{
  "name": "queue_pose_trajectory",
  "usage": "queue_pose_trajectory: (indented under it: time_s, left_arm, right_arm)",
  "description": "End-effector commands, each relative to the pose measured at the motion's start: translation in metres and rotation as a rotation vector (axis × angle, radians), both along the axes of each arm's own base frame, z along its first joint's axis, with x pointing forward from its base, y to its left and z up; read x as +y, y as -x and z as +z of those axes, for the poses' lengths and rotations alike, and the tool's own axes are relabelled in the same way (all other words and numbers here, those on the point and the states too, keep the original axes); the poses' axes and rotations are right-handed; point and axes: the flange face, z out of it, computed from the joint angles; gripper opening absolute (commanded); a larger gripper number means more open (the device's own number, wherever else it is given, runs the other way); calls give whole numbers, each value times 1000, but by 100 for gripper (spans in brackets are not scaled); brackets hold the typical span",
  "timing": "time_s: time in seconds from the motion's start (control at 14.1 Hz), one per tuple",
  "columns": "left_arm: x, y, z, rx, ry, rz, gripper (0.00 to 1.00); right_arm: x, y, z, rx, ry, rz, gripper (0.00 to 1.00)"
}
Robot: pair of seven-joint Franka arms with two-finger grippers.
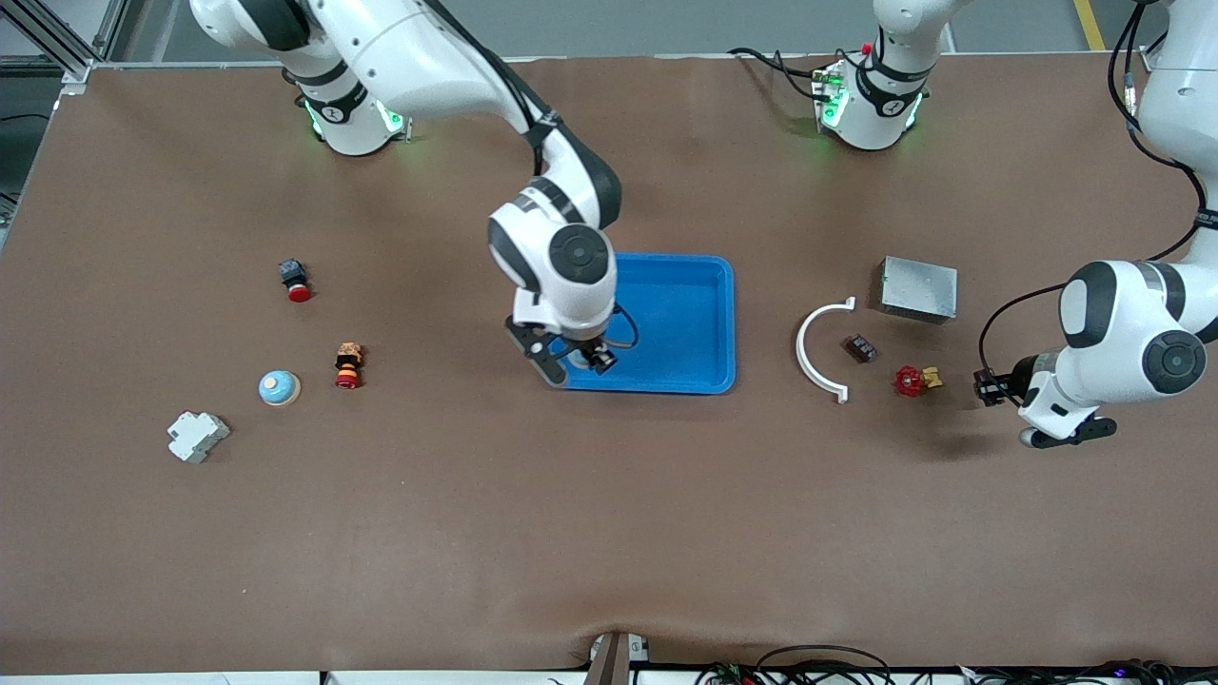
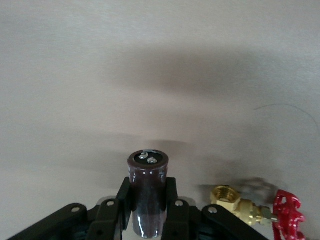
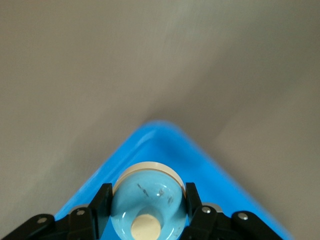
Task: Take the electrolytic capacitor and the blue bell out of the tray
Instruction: 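Lift the bell from the tray and carry it toward the white breaker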
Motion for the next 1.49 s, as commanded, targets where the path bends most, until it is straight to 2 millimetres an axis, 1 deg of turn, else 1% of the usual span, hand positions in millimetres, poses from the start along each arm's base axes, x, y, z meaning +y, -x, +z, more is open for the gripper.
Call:
queue_pose_trajectory:
  time_s: [0.0, 0.07, 0.14, 0.21, 0.28, 0.36, 0.43, 0.5, 0.57, 0.64, 0.78, 0.92, 0.99, 1.07, 1.14, 1.21, 1.28, 1.35, 1.42]
  left_arm:
    - [-3, 2, -11, 0, 30, -50, 0]
    - [-5, 1, -14, -1, 37, -65, 0]
    - [-7, 0, -14, -1, 34, -84, 0]
    - [-8, 0, -14, -1, 32, -91, 0]
    - [-13, -1, -14, -3, 33, -99, 11]
    - [-13, -3, -12, -7, 31, -100, 38]
    - [-14, -4, -11, -10, 30, -105, 60]
    - [-14, -4, -10, -11, 31, -103, 97]
    - [-11, -6, -5, -20, 25, -102, 100]
    - [-12, -8, 0, -26, 21, -105, 100]
    - [-25, -17, 26, -47, 21, -120, 100]
    - [-39, -28, 67, -58, 12, -131, 100]
    - [-49, -33, 88, -64, 9, -141, 100]
    - [-56, -36, 103, -58, 9, -150, 100]
    - [-64, -38, 123, -61, 6, -158, 100]
    - [-73, -40, 146, -90, 2, -156, 100]
    - [-78, -44, 173, -134, -8, -160, 100]
    - [-79, -48, 191, -158, -13, -156, 100]
    - [-85, -51, 210, -175, -12, -161, 100]
  right_arm:
    - [-73, -34, 47, 64, -47, 81, 0]
    - [-102, -46, 61, 83, -77, 110, 0]
    - [-135, -60, 71, 96, -115, 133, 0]
    - [-161, -70, 74, 111, -131, 163, 0]
    - [-187, -80, 76, 111, -138, 184, 0]
    - [-212, -90, 75, 110, -147, 212, 0]
    - [-238, -98, 72, 111, -155, 245, 0]
    - [-266, -105, 69, 112, -163, 268, 0]
    - [-287, -111, 64, 111, -170, 300, 0]
    - [-312, -117, 62, 106, -171, 331, 0]
    - [-355, -126, 59, 87, -179, 393, 0]
    - [-391, -131, 48, 64, -177, 443, 0]
    - [-407, -132, 39, 53, -166, 474, 0]
    - [-423, -134, 24, 43, -144, 505, 0]
    - [-442, -135, 9, 33, -122, 522, 0]
    - [-455, -136, -7, 33, -110, 542, 0]
    - [-467, -138, -18, 29, -102, 568, 0]
    - [-484, -139, -27, 20, -99, 574, 0]
    - [-490, -140, -36, 16, -98, 590, 0]
